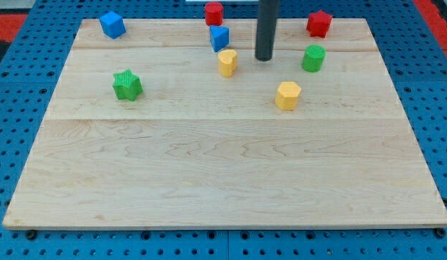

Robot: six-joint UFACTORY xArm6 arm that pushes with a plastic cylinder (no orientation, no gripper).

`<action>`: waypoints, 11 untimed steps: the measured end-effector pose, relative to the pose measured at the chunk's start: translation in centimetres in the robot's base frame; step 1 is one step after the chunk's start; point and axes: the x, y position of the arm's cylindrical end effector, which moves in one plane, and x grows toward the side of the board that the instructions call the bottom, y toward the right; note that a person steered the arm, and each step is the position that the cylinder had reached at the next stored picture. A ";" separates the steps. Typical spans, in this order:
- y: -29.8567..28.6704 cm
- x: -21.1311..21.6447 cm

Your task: Move the blue triangle to the top of the green star

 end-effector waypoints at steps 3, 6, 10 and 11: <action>-13.0 -4.8; -20.0 -1.2; -24.2 7.1; -23.9 4.1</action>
